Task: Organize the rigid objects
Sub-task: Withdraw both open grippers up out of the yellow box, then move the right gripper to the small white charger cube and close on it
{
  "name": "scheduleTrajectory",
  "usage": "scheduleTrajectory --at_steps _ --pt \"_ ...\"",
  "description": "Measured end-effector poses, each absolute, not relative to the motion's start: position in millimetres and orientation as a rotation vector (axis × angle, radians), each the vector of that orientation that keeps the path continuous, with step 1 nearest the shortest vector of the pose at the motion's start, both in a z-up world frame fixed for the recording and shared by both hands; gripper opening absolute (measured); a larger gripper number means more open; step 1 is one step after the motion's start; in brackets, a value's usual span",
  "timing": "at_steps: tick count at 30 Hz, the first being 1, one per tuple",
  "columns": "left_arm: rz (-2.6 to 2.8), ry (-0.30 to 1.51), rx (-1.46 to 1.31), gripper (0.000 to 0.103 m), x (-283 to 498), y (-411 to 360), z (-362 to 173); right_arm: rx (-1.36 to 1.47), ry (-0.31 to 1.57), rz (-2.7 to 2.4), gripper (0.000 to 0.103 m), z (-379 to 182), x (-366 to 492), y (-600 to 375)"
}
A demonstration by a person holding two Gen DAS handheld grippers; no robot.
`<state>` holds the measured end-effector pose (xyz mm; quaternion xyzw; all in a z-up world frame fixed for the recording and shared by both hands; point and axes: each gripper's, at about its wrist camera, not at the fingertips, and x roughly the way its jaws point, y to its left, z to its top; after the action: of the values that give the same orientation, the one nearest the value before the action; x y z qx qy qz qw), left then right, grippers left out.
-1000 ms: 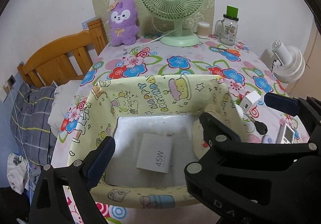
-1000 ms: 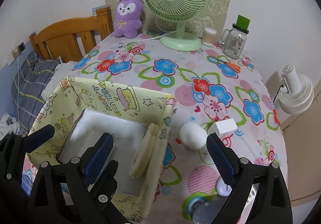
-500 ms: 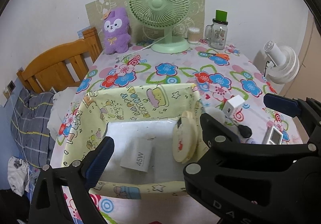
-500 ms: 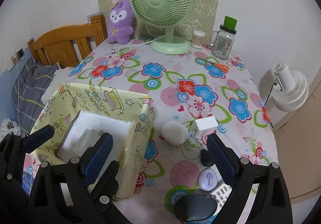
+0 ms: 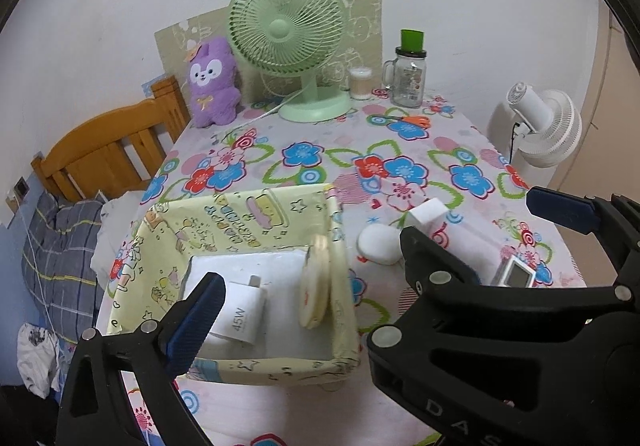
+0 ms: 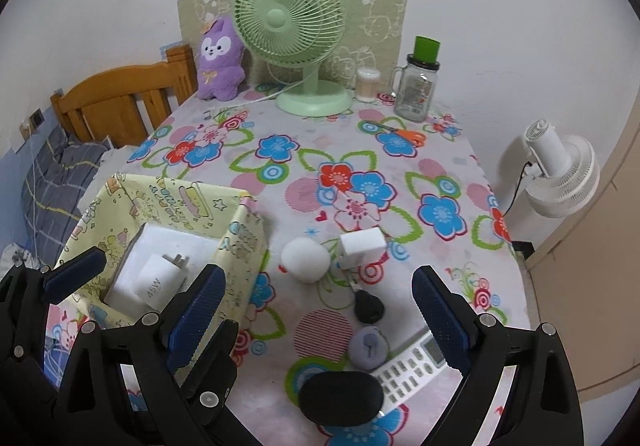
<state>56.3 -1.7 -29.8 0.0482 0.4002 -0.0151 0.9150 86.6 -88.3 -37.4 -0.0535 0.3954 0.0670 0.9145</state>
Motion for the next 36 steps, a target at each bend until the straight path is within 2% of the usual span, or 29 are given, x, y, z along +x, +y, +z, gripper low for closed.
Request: scheduleTrajectory --at_steps 20,36 --pt "-0.082 0.811 0.12 0.1 50 -58 -24 -0.08 0.799 0.106 0.096 -32 74 -145" --pt "-0.085 0.836 0.115 0.1 66 -99 -40 -0.066 0.823 0.096 0.096 -49 89 -187"
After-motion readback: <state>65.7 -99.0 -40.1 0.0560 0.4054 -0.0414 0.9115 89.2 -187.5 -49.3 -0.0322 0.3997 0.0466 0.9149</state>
